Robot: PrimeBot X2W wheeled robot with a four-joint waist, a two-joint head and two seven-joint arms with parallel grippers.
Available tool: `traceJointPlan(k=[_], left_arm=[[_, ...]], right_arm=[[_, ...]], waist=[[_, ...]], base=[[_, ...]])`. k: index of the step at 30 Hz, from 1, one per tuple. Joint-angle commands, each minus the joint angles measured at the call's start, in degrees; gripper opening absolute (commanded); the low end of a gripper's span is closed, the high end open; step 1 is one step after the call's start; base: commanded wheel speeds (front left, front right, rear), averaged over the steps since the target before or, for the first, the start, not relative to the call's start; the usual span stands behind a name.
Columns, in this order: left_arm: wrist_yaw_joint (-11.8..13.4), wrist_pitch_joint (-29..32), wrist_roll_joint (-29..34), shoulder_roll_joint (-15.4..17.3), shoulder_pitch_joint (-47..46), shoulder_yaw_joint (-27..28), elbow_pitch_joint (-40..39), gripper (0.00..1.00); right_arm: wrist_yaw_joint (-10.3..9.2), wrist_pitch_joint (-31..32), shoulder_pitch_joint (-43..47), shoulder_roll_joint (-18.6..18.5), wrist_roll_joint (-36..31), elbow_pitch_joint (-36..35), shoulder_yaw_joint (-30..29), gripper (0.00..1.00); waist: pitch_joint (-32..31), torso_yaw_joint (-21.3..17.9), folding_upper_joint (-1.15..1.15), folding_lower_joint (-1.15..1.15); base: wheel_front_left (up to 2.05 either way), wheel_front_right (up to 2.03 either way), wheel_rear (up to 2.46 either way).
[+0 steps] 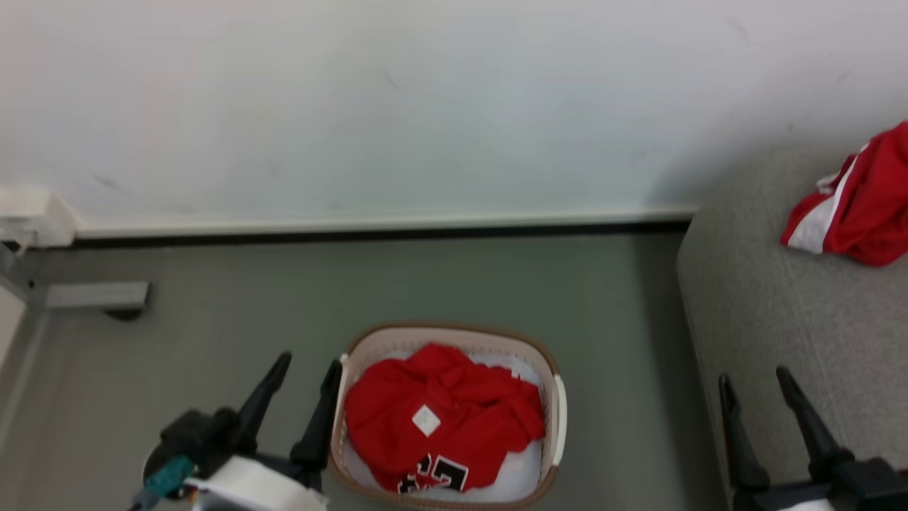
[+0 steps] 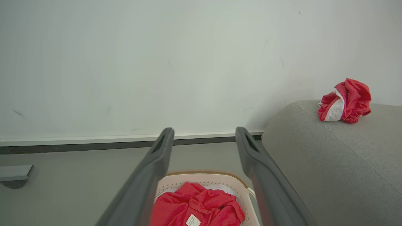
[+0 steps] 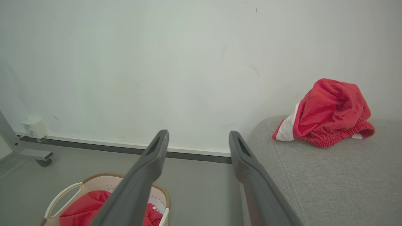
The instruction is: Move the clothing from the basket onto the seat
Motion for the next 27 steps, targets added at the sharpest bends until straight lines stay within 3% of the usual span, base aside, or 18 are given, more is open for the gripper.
traceJointPlan(k=[1,13,20,27], left_arm=[[0.1,0.0,-0.4,0.7,-1.6,-0.4,0.2,1.0],[0.1,0.2,-2.8,9.5,-22.2,-13.9,8.8,1.0],[0.1,7.4,-4.9,12.9,-34.9,-23.9,16.0,1.0],[0.1,13.7,-9.1,14.4,-42.7,-28.4,22.2,1.0]], right_arm=[[-0.14,0.1,-1.4,-0.1,0.0,-0.4,0.0,1.0],[-0.14,0.1,-11.3,-0.1,1.0,-6.1,2.7,1.0],[-0.14,0.1,-14.8,-0.1,1.5,-8.9,4.8,1.0],[-0.15,0.0,-16.5,0.0,2.9,-12.6,7.2,1.0]], waist=[[5.4,-1.2,0.0,-0.01],[27.3,-6.2,0.0,-0.01],[35.8,-9.9,0.0,-0.01],[41.5,-13.4,0.0,-0.01]], base=[[0.0,0.0,0.0],[0.0,0.0,0.0],[0.0,0.0,0.0],[0.0,0.0,0.0]])
